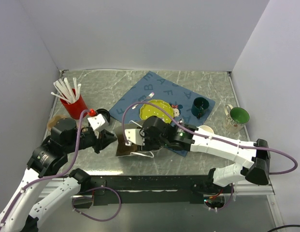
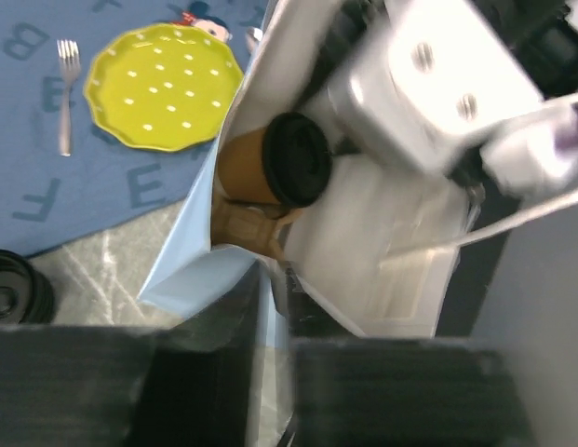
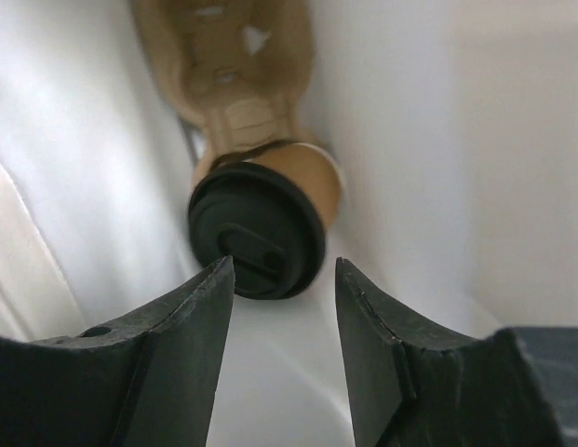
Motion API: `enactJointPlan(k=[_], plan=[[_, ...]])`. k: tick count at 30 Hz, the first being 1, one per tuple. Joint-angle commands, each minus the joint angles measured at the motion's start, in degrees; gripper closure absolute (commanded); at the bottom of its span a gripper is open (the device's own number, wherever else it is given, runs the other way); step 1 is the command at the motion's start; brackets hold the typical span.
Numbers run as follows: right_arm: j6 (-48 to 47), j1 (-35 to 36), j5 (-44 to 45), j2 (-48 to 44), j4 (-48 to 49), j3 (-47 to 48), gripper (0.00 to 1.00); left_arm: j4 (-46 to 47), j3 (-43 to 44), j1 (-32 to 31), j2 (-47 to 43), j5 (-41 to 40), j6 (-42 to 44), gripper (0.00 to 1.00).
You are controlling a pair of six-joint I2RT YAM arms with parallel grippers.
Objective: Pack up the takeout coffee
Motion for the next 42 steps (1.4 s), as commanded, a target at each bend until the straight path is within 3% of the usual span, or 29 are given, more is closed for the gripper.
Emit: enactJointPlan(k=[1, 3, 4, 11, 14, 21, 29, 31, 32, 34, 38, 42], plan=[[-1.1, 2.7, 1.1, 1.2, 0.5, -0.3, 0.46, 4.9, 1.0, 0.0, 0.6, -4.5, -3.8, 0.60], [0.1, 2.8, 0.5, 1.8, 0.3, 0.5, 0.48, 2.7, 2.8, 0.0, 0.6, -7.0, -8.8, 0.38], [0.5, 3.0, 0.6, 1.8, 0.3, 0.7, 0.49, 1.5, 3.6, 0.0, 0.6, -7.5, -9.7, 0.36], [1.7, 3.7, 0.5, 2.5, 1.5, 1.5, 0.51, -10.0, 11.1, 0.0, 0.2, -16.6, -27.5, 0.30], [2.5, 4.3, 0.8, 2.9, 2.4, 1.6, 0.52, -14.3, 10.2, 0.0, 1.0, -14.6, -36.9, 0.33], [4.2, 5.0, 0.8, 2.7, 3.6, 1.0, 0.53, -12.9, 5.8, 0.0, 1.1, -14.2, -41.9, 0.35], [7.4, 7.3, 2.1, 0.9, 5.7, -3.1, 0.55, -10.5, -0.3, 0.0, -0.6, -15.1, -41.6, 0.49], [7.8, 7.9, 2.6, 0.5, 6.0, -3.8, 0.56, -6.6, -1.8, 0.0, -1.6, -15.3, -40.7, 0.68], [7.8, 8.2, 2.9, 0.2, 6.1, -3.9, 0.56, -5.4, -1.9, 0.0, -2.7, -15.2, -39.5, 0.88], [8.2, 8.6, 4.0, -0.1, 7.1, -3.7, 0.56, -3.0, -2.4, 0.0, -4.6, -16.7, -39.0, 0.99], [6.7, 8.6, 5.2, -1.5, 10.0, -2.9, 0.46, 0.0, -4.3, 0.0, -14.4, -23.3, -38.3, 0.99], [3.6, 8.4, 4.8, -0.3, 7.7, -1.3, 0.39, 0.3, -6.9, 0.1, -18.5, -21.1, -36.8, 0.99]])
